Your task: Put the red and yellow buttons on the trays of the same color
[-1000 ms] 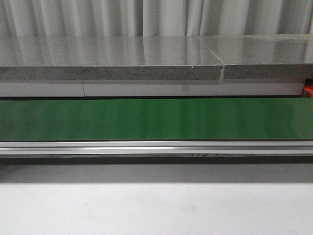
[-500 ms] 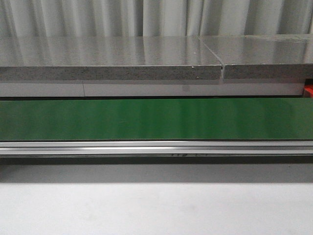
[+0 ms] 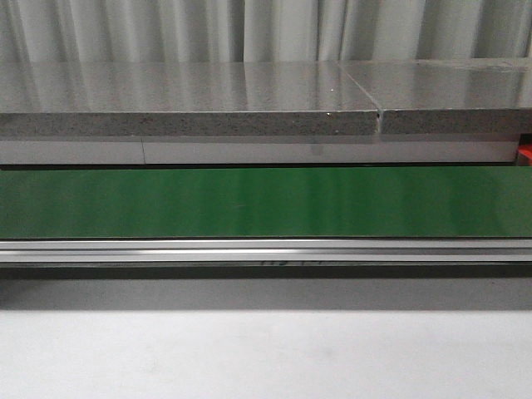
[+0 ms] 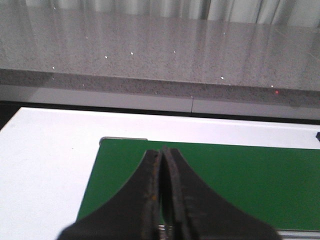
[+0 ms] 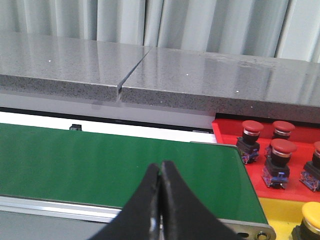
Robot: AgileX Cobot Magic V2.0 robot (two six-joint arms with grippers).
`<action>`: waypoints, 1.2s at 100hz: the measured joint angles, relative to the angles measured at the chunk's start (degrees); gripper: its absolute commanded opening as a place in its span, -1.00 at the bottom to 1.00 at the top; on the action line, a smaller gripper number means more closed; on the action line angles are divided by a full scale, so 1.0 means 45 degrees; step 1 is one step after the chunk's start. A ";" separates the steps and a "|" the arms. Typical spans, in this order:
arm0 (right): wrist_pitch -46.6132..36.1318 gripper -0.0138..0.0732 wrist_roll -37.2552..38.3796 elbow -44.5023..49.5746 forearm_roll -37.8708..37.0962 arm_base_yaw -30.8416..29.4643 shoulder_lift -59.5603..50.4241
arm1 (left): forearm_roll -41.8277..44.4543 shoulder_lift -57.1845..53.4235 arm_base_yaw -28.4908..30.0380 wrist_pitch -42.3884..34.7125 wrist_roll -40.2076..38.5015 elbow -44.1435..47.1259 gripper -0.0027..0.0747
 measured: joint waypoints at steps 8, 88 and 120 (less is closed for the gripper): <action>0.0000 -0.96 0.0000 0.0000 0.0000 0.0000 0.0000 | 0.0948 -0.0755 0.0000 -0.0330 -0.0804 0.0493 -0.98; -0.0027 -0.96 0.0000 0.0000 0.0000 0.0000 0.0000 | 0.2143 -0.4192 0.0000 -0.3057 -0.1935 0.4293 -0.98; -0.0027 -0.96 0.0000 0.0000 0.0000 0.0000 0.0000 | 0.2174 -0.4192 0.0000 -0.3235 -0.1935 0.4293 -0.98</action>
